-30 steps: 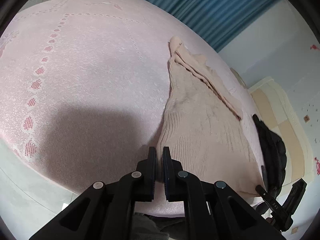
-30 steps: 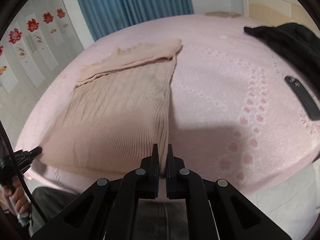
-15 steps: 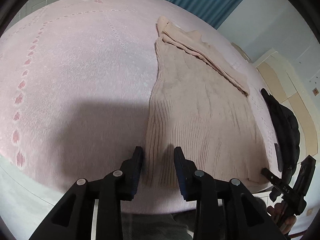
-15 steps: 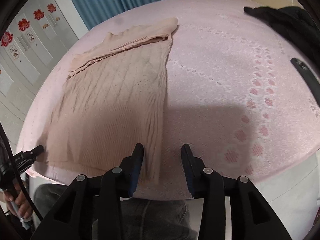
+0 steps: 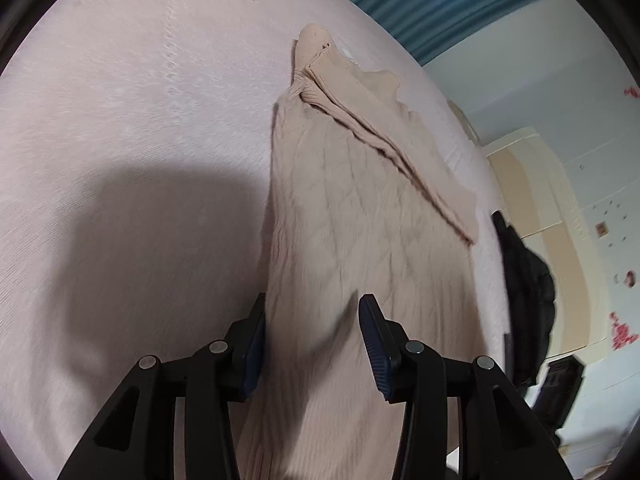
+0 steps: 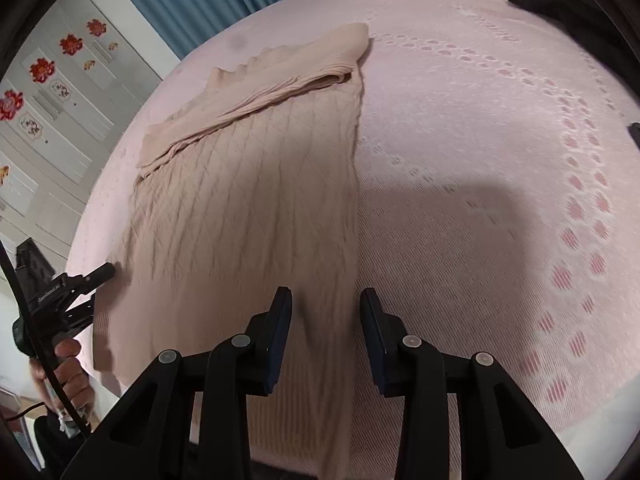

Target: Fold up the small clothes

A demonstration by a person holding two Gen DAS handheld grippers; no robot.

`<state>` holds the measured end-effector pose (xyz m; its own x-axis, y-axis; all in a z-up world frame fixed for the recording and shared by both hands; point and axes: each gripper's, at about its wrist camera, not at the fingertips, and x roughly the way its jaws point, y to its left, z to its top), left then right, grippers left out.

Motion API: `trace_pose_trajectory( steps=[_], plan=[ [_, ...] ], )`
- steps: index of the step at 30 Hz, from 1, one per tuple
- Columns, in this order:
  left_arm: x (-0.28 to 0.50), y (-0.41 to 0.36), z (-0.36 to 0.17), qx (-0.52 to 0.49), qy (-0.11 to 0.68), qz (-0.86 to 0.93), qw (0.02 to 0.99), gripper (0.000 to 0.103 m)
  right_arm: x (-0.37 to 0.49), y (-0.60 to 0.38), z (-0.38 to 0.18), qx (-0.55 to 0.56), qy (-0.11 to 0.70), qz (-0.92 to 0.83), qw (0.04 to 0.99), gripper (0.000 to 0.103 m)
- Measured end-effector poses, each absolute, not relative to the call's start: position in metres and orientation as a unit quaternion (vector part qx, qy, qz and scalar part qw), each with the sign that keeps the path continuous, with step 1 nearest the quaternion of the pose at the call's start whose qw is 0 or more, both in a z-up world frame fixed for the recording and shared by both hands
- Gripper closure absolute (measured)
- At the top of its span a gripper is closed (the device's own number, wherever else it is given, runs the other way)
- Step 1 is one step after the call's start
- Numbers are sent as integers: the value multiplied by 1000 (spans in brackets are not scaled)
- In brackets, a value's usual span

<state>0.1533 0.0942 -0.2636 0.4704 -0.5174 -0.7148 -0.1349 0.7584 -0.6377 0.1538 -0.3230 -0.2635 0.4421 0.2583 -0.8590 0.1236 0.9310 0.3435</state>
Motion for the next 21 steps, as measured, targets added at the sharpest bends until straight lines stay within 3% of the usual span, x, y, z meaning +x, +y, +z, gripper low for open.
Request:
trace_pose_trajectory(
  steps=[11, 21],
  plan=[
    [113, 112, -260, -379, 478, -154, 777, 67, 144, -318, -263, 169, 527, 64, 831, 67],
    [44, 90, -265, -339, 507, -182, 771, 65, 93, -310, -258, 157, 531, 78, 829, 67]
  ],
)
